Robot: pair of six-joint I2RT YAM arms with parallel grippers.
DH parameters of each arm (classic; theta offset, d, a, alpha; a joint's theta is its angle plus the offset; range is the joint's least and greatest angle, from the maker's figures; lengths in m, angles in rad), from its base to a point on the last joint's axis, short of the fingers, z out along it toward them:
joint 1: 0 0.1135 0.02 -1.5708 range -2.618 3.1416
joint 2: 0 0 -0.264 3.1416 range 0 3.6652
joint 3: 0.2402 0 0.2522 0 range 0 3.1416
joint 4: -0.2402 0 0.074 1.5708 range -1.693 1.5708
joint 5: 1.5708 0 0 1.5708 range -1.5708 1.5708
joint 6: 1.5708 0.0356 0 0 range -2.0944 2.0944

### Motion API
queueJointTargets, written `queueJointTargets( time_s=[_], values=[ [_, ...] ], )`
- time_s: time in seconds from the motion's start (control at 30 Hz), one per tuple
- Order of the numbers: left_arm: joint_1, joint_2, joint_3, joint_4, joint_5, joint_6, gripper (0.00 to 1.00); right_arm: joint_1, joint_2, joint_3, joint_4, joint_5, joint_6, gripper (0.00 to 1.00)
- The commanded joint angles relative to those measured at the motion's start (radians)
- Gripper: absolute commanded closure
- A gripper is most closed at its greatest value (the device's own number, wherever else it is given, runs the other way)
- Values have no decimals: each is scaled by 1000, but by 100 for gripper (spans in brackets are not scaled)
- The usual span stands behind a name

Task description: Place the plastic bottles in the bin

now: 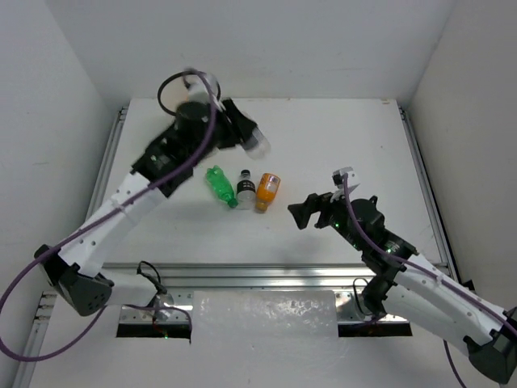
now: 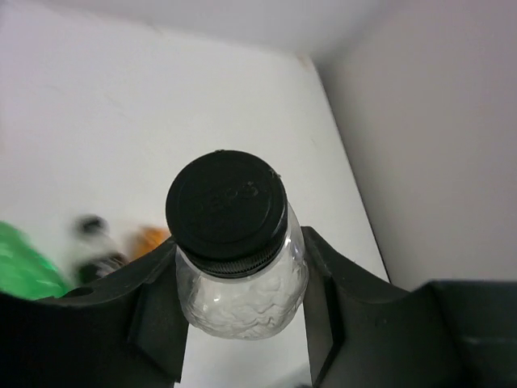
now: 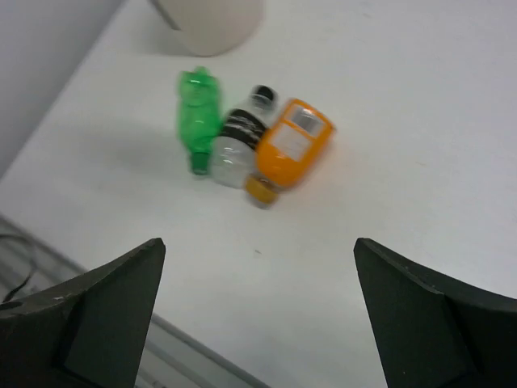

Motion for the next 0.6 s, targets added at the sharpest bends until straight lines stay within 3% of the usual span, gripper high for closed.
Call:
queueJointTargets(
  time_s=[0.0, 0.07, 0.2, 0.23, 0.3, 0.33, 0.43, 0.47, 0.57],
  values=[
    [182, 76, 216, -194, -271, 26, 100, -13, 15, 59, -244, 294, 83, 1],
    [277, 136, 352, -219, -361, 43, 100, -17, 34, 62, -247, 268, 80, 1],
    [397, 442, 654, -344, -400, 86, 96, -31, 123, 90, -246, 231, 93, 1],
    [408, 502, 802, -372, -400, 92, 94, -33, 146, 97, -240, 224, 91, 1],
    [442, 681, 946, -417, -380, 122, 72, -37, 205, 111, -220, 207, 91, 1],
    [461, 770, 1045, -414, -366, 147, 43, -42, 241, 119, -191, 166, 88, 1],
    [491, 832, 1100, -394, -325, 150, 18, -54, 309, 154, -146, 100, 84, 1],
    [492, 828, 1094, -386, -320, 147, 1, -54, 367, 171, -145, 87, 93, 1],
    [491, 727, 999, -333, -303, 138, 0, -56, 511, 251, -103, 61, 108, 1]
  ],
)
